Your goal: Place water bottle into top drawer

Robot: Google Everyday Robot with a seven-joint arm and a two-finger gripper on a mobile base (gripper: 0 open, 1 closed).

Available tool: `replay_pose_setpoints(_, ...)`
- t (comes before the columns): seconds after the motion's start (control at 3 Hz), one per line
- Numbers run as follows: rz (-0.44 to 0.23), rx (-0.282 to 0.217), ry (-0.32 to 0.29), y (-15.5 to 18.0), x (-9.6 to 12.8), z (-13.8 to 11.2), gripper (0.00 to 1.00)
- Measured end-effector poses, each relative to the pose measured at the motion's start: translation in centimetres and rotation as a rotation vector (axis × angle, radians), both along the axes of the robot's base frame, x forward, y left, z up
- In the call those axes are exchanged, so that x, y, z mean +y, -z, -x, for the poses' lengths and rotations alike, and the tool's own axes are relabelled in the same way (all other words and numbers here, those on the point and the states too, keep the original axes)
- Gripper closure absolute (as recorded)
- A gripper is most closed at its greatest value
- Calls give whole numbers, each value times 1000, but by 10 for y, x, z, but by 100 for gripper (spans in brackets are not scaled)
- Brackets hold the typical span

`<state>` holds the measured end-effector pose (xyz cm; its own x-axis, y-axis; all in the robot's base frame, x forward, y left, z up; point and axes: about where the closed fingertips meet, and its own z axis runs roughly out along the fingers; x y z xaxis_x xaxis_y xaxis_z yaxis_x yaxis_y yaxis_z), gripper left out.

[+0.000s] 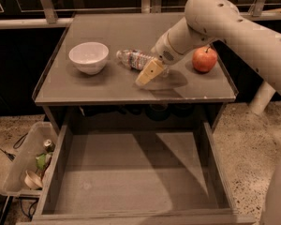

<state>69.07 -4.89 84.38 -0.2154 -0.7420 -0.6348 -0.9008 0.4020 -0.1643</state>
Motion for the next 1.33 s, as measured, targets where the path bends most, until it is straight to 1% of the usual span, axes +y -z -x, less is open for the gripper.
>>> replay_pose_setpoints(1.0, 0, 0, 0, 0, 0, 0, 88)
replay_pose_setpoints(1.33, 2, -2, -18, -3, -1, 5, 100)
